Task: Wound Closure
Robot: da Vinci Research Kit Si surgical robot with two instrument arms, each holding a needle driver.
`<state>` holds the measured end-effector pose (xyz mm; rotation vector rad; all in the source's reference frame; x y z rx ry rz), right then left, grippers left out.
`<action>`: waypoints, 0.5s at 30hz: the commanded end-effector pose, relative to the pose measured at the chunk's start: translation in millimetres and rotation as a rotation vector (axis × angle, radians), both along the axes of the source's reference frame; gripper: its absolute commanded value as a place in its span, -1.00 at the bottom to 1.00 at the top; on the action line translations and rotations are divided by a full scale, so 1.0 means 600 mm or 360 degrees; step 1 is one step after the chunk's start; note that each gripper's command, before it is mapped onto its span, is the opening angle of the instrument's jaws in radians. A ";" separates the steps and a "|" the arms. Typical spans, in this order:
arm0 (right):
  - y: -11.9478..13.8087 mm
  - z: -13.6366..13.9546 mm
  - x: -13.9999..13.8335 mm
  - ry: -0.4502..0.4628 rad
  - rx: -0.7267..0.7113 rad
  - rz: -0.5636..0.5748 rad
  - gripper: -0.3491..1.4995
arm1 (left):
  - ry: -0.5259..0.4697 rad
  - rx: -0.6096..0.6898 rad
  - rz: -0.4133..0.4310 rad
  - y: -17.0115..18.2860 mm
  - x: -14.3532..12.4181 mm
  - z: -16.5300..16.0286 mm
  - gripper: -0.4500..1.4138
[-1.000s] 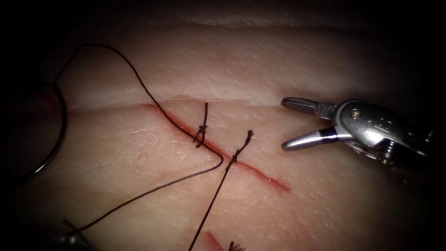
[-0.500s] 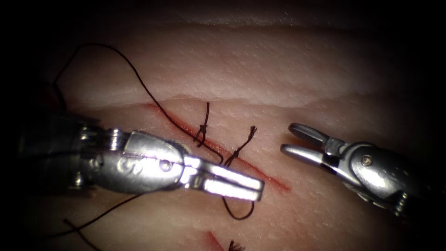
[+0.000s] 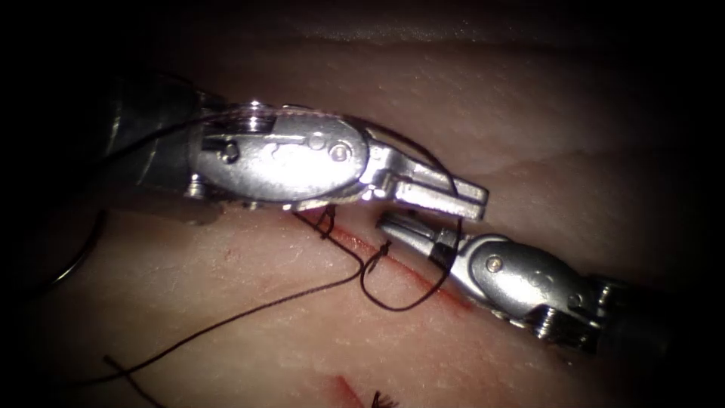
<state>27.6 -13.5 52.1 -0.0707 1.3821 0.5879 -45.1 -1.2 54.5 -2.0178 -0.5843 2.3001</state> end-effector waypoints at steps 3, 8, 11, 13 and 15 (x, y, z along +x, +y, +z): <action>0.0002 -0.0005 0.0022 0.0090 -0.0031 0.0058 -1.00 | 0.0013 -0.0014 -0.0018 0.0026 -0.0007 0.0038 -1.00; 0.0010 -0.0038 0.0027 0.0182 -0.0203 0.0178 -1.00 | 0.0073 -0.0064 -0.0037 0.0031 -0.0001 0.0104 -1.00; 0.0013 -0.0051 0.0034 0.0202 -0.0250 0.0195 -1.00 | 0.0088 -0.0085 -0.0032 0.0027 0.0003 0.0129 -1.00; 0.0015 -0.0061 0.0039 0.0217 -0.0278 0.0222 -1.00 | 0.0111 -0.0081 -0.0031 0.0020 0.0009 0.0153 -1.00; 0.0014 -0.0066 0.0041 0.0241 -0.0287 0.0251 -1.00 | 0.0118 -0.0080 -0.0047 0.0016 0.0014 0.0168 -1.00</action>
